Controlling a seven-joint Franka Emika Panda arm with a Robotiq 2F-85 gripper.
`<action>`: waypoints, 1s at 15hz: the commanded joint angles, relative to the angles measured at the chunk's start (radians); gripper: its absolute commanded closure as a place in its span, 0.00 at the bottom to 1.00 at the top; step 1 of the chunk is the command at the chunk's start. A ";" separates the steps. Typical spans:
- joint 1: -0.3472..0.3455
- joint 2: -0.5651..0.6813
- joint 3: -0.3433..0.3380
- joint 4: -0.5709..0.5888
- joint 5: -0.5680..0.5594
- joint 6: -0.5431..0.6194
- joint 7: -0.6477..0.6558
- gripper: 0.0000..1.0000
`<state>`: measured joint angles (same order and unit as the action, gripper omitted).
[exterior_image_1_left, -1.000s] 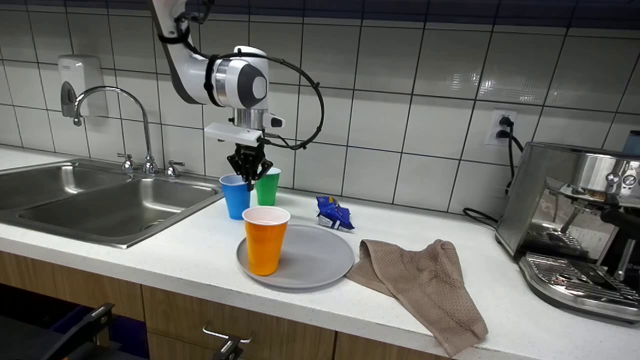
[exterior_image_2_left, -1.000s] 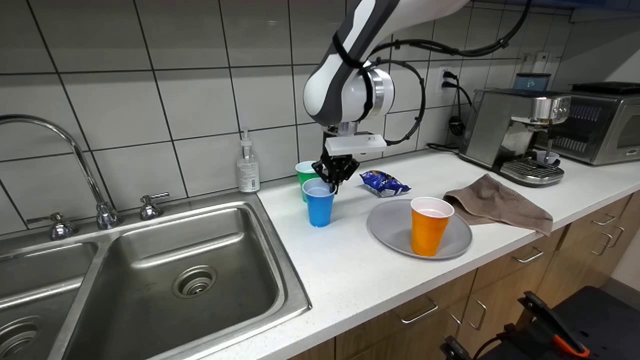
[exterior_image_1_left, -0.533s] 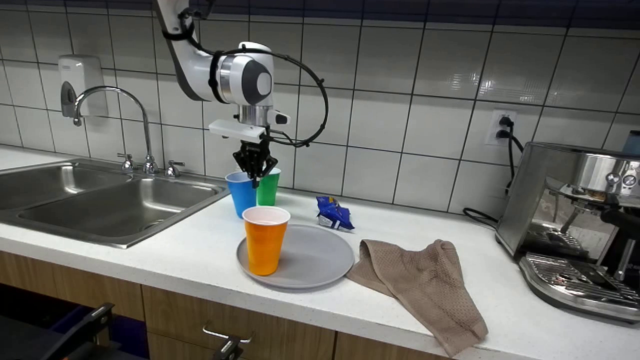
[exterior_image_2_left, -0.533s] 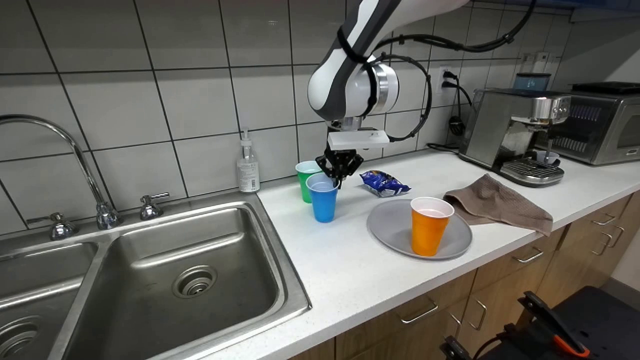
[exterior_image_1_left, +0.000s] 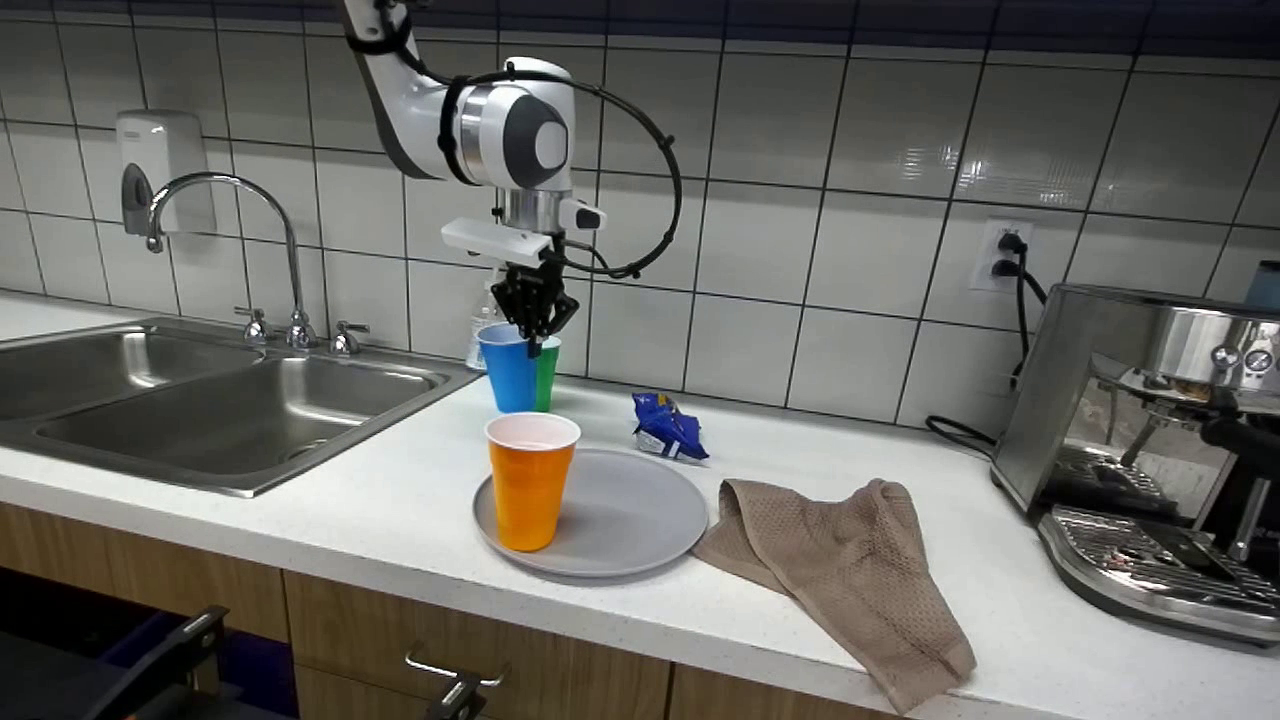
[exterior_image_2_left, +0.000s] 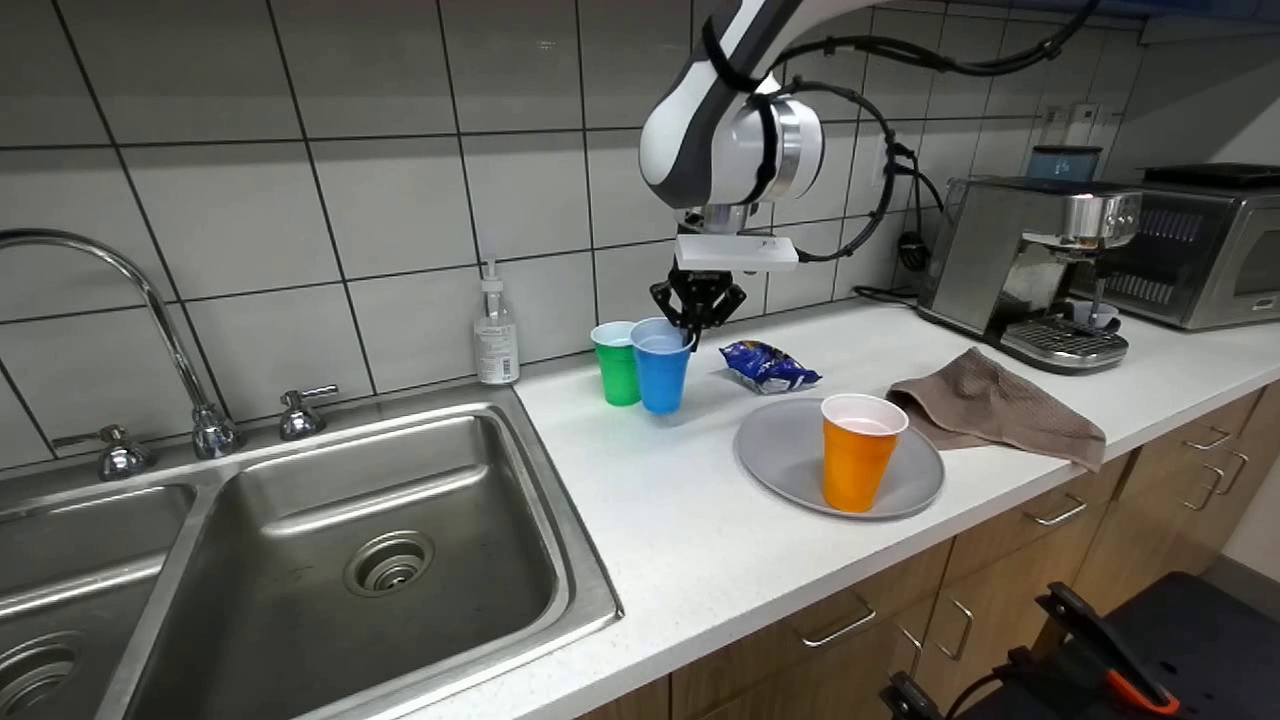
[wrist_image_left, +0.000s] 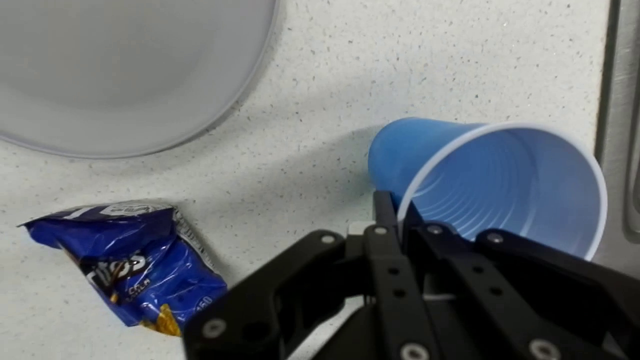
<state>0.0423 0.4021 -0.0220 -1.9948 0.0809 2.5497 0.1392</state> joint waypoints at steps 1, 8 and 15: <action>-0.017 -0.061 -0.011 -0.050 0.006 0.000 0.026 0.99; -0.044 -0.109 -0.052 -0.101 0.004 -0.023 0.036 0.99; -0.092 -0.174 -0.082 -0.151 0.000 -0.072 0.025 0.99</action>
<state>-0.0287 0.2913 -0.0995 -2.1047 0.0818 2.5228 0.1590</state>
